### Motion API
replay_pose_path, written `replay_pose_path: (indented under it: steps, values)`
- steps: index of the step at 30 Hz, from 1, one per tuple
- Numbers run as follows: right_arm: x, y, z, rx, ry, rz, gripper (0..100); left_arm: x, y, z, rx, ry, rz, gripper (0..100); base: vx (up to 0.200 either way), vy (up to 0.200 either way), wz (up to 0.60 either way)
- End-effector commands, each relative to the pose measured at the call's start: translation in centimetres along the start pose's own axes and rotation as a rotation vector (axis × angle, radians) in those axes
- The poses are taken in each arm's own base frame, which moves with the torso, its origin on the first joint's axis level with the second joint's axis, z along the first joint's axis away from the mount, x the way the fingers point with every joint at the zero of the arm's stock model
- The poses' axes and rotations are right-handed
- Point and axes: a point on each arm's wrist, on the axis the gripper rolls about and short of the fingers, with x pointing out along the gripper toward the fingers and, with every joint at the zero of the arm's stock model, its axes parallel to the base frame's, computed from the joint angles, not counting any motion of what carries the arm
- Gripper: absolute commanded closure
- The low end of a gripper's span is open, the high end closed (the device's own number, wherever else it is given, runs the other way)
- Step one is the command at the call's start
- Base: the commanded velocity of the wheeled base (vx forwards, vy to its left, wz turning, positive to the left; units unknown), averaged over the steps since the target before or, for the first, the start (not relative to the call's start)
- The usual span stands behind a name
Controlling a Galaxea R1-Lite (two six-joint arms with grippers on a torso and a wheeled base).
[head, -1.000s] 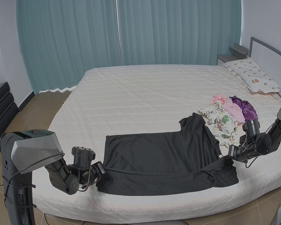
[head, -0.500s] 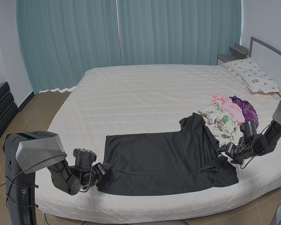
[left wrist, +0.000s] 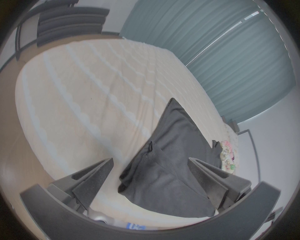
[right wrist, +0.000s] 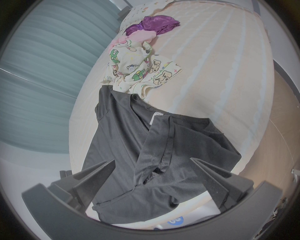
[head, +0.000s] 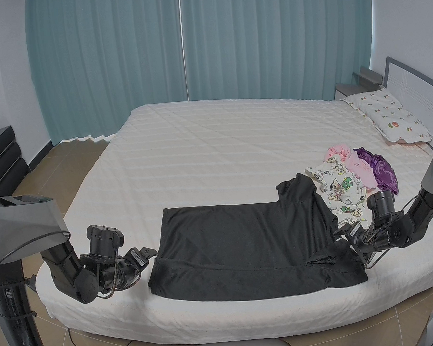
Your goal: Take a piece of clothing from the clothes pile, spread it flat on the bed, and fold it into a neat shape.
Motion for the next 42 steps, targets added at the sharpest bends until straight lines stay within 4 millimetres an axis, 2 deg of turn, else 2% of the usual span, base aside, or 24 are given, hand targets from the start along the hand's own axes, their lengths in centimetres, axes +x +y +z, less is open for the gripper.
replay_pose_path:
  steps: [1,3,10,23,40,41,42]
  values:
    - [1.0,-0.1,-1.4,-0.016,0.012,-0.01,0,-1.1,0.8,0.8,-0.047,-0.006,0.001,0,0.0,0.0,0.0]
    - [1.9,-0.1,-2.6,-0.025,0.014,-0.02,0,-1.0,2.1,0.9,-0.068,0.012,0.029,0,0.0,0.0,0.0]
    - [3.0,-0.3,-2.9,-0.014,-0.039,-0.032,0,-0.5,2.2,1.0,-0.071,0.017,0.031,0,0.0,0.0,0.0]
    - [4.1,-0.4,-2.2,0.076,-0.171,0.002,0,-0.5,2.2,1.0,-0.068,0.017,0.031,0,0.0,0.0,0.0]
    - [5.0,-0.8,-1.7,0.088,-0.214,0.03,0,-0.5,2.3,1.2,-0.075,0.012,0.029,0,0.0,0.0,0.0]
    - [4.9,-0.9,-1.8,0.083,-0.212,0.027,100,-0.5,2.3,1.2,-0.075,0.012,0.029,0,0.0,0.0,0.0]
    - [4.9,-0.9,-1.8,0.083,-0.212,0.027,100,-0.5,2.3,1.2,-0.075,0.012,0.029,0,0.0,0.0,0.0]
